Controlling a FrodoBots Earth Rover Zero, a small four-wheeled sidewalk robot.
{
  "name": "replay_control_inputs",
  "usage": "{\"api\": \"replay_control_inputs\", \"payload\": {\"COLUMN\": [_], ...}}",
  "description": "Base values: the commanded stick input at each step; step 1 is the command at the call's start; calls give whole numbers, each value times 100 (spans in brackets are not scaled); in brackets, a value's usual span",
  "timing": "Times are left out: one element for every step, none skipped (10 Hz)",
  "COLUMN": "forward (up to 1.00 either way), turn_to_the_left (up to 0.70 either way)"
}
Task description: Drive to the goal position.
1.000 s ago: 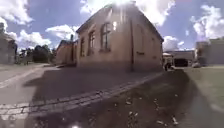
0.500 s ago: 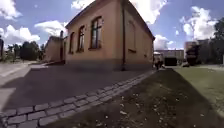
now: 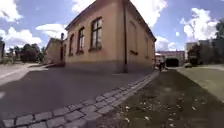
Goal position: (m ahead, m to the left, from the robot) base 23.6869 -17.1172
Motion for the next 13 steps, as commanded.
{"api": "replay_control_inputs", "payload": {"forward": [85,85,85,85,85,85,85,85,85,85,85,85,85], "turn_to_the_left": [1,1,1,1,1,1,1,1,1,1,1,1,1]}}
